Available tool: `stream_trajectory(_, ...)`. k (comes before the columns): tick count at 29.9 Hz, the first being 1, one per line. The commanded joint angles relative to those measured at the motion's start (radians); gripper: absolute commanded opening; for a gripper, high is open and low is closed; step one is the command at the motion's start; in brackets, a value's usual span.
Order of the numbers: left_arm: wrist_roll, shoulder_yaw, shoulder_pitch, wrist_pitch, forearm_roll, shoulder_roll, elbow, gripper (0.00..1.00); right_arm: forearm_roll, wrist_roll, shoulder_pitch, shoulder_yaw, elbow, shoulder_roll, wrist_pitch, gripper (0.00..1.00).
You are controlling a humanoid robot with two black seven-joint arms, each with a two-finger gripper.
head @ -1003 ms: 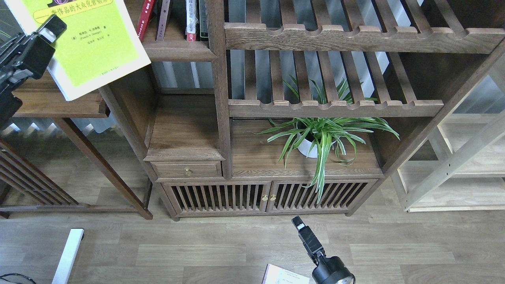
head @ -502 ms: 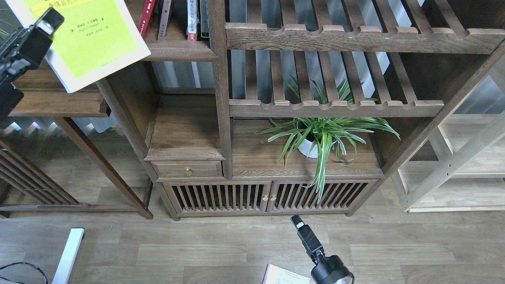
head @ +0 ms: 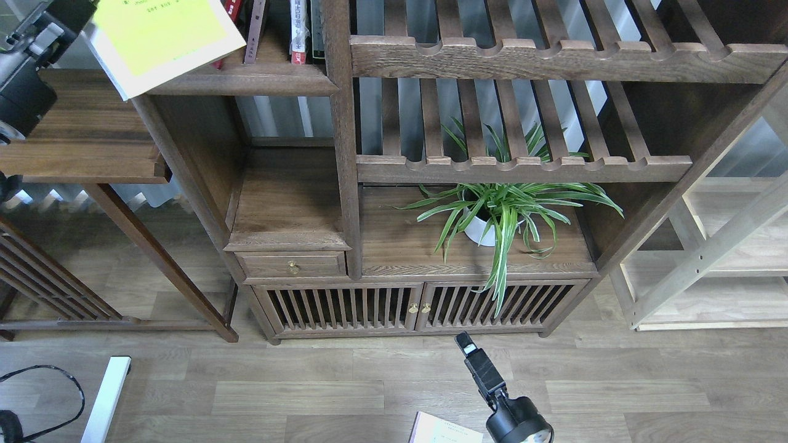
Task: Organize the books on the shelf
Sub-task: 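Push the yellow book onto the upper shelf with the left gripper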
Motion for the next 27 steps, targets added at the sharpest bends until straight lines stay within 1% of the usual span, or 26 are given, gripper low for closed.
stream_trajectory(1, 0.0, 0.019, -0.031, 0.047, 0.001, 0.02, 0.0, 0.0, 0.0, 0.0, 0.001, -0.007, 0.0, 0.003, 0.0, 0.99)
stream_trajectory(3, 0.0, 0.037, -0.056, 0.068, 0.002, 0.043, 0.005, 0.0, 0.0, 0.0, 0.001, -0.009, 0.0, 0.003, 0.0, 0.99)
stream_trajectory(7, 0.0, 0.085, -0.113, 0.073, 0.011, 0.084, 0.052, 0.0, 0.0, -0.001, -0.002, -0.012, 0.0, 0.003, 0.0, 0.99)
stream_trajectory(13, 0.0, 0.197, -0.209, 0.091, 0.048, 0.129, 0.112, 0.0, 0.002, 0.0, -0.006, -0.021, 0.0, 0.003, 0.0, 0.99)
stream_trajectory(16, 0.0, 0.24, -0.234, 0.098, 0.074, 0.129, 0.121, 0.0, 0.002, 0.0, -0.017, -0.023, 0.0, 0.003, 0.0, 0.99)
stream_trajectory(19, 0.0, 0.281, -0.274, 0.122, 0.093, 0.13, 0.132, 0.0, 0.002, 0.0, -0.029, -0.023, 0.0, 0.003, 0.0, 0.99)
stream_trajectory(27, 0.0, 0.401, -0.416, 0.139, 0.129, 0.135, 0.198, 0.0, 0.038, 0.0, -0.034, -0.023, 0.0, -0.001, 0.0, 0.99)
